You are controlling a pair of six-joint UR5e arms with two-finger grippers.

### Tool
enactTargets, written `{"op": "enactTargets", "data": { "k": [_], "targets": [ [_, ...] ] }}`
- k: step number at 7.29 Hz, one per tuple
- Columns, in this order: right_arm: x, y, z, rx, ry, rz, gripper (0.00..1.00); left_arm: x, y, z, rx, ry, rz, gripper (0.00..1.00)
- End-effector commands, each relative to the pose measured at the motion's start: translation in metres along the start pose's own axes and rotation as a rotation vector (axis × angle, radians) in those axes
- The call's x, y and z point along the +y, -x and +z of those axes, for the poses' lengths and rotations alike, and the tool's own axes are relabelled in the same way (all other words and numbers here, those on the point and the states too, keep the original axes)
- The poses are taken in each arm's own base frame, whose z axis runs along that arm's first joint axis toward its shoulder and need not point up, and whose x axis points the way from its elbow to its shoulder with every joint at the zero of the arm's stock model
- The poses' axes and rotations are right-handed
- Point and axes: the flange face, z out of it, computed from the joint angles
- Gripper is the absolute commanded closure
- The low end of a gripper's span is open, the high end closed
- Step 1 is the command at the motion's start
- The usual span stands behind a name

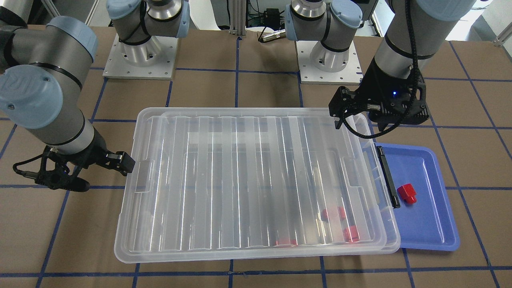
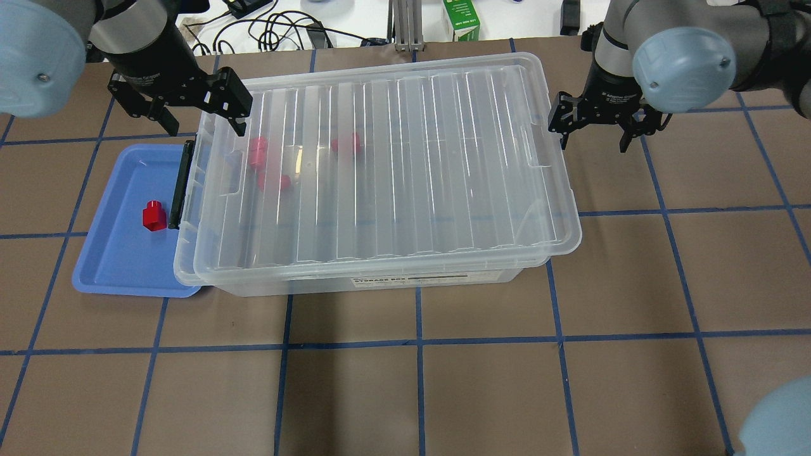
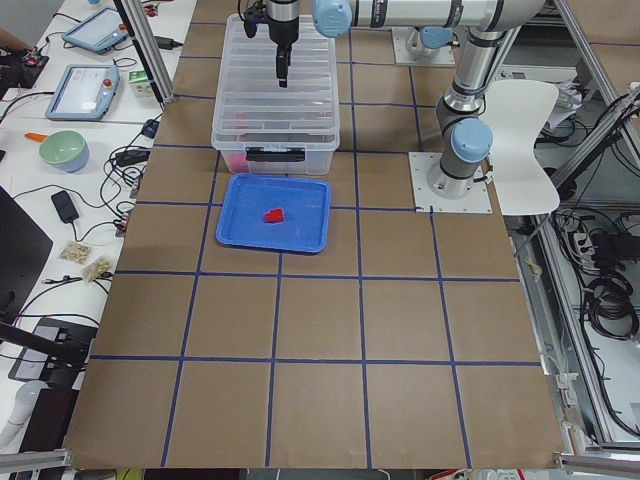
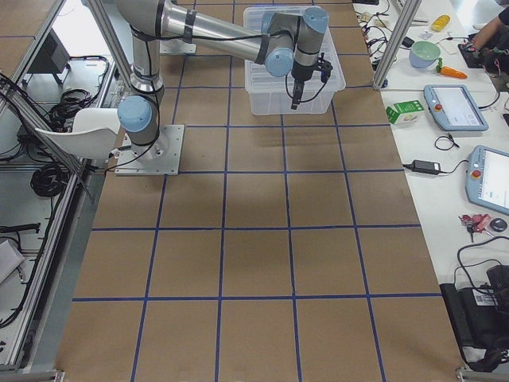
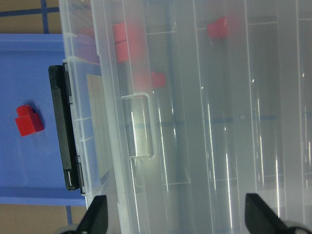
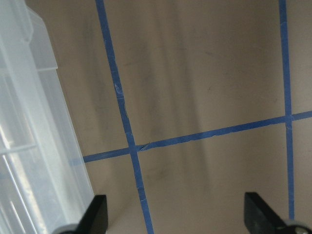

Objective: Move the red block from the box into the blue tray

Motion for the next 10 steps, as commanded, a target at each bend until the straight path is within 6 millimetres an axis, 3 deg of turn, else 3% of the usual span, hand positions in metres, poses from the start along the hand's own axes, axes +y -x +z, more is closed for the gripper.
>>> {"op": "enactTargets", "data": {
  "k": [1,3,4,6,8,10],
  "targets": [
    [0.001,0.006,-0.003,-0.011,-0.003,0.003,0.00,0.003,0.001,-0.002,-0.003,0.000,-0.006,0.00],
    [0.004,0.006,-0.012,-0.027,-0.013,-0.009,0.00,0.003,0.001,-0.003,-0.003,-0.002,-0.006,0.00],
    [0.012,0.001,-0.028,-0.032,-0.026,-0.007,0.00,0.004,0.002,-0.002,-0.003,0.007,-0.008,0.00],
    [0.038,-0.016,-0.076,-0.043,-0.107,0.014,0.00,0.008,0.003,-0.006,-0.002,0.013,-0.009,0.00],
    [0.065,-0.020,-0.096,-0.037,-0.084,0.125,0.00,0.011,0.001,-0.004,-0.001,0.033,-0.009,0.00],
    [0.092,-0.010,-0.118,-0.044,-0.092,0.066,0.00,0.015,-0.002,-0.002,0.001,0.054,-0.003,0.00]
  ]
}}
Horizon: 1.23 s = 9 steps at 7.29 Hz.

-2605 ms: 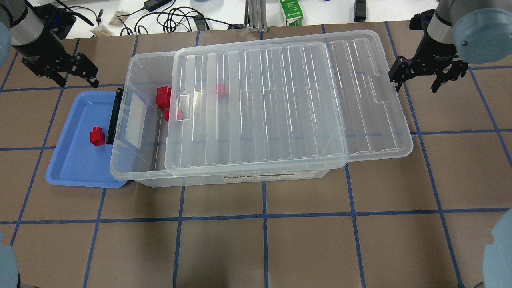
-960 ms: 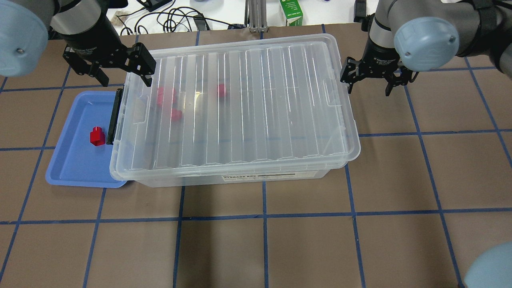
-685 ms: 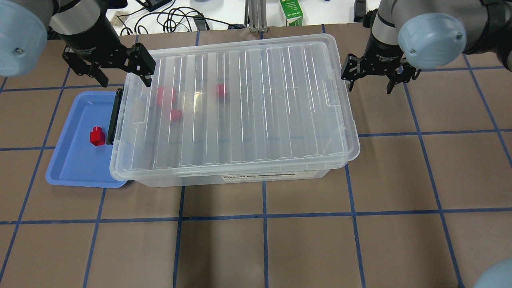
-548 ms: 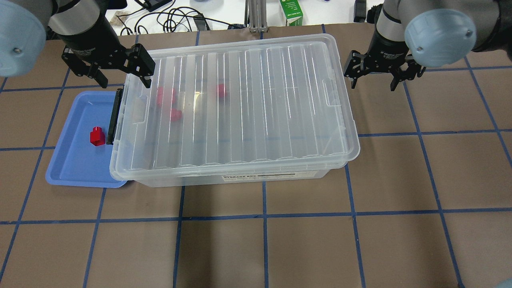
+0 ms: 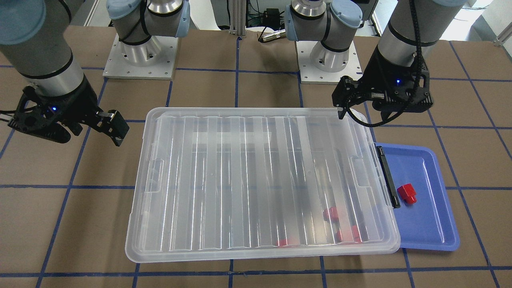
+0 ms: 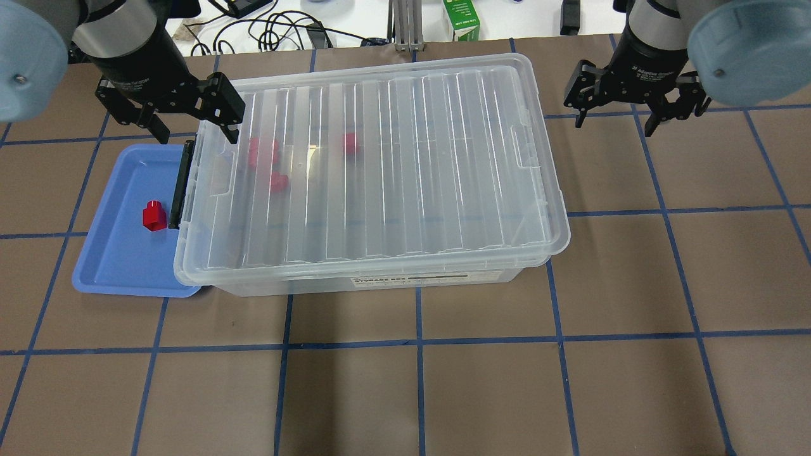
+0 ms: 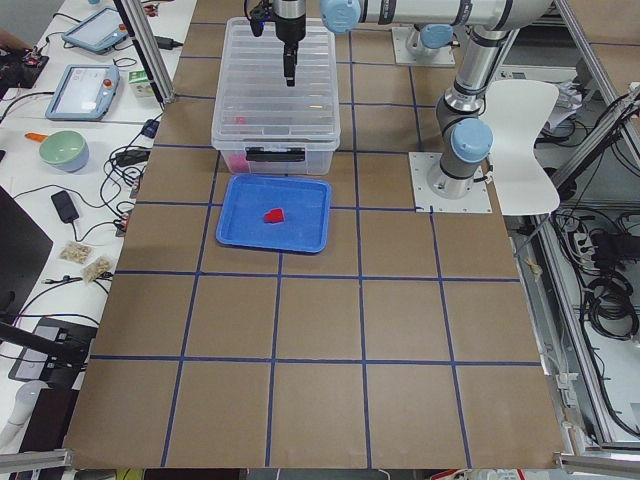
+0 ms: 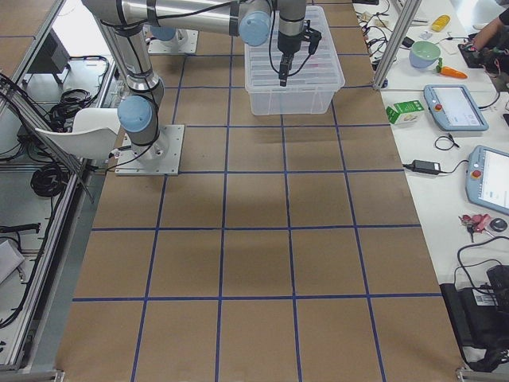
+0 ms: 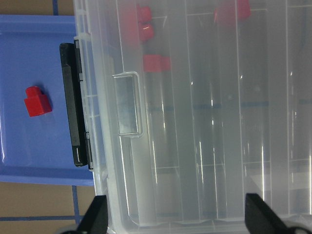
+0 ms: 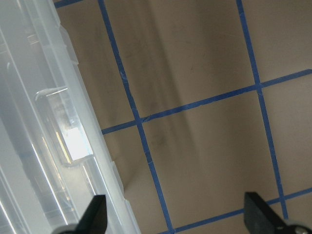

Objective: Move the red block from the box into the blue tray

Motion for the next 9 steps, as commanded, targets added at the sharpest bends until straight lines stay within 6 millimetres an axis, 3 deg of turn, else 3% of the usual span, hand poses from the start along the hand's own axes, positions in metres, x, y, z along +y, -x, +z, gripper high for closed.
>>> {"op": "enactTargets", "data": {
  "k": [1,4,9],
  "targets": [
    [0.024,0.014,-0.019,0.004,-0.019,-0.062,0.00,0.006,-0.002,0.007,0.002,0.023,0.004,0.00],
    [0.030,0.018,-0.021,-0.002,-0.005,-0.202,0.00,0.010,-0.003,0.009,0.004,0.017,0.004,0.00],
    [0.036,0.018,-0.023,0.005,0.009,-0.211,0.00,0.009,-0.003,0.007,0.004,0.010,0.003,0.00]
  ]
}}
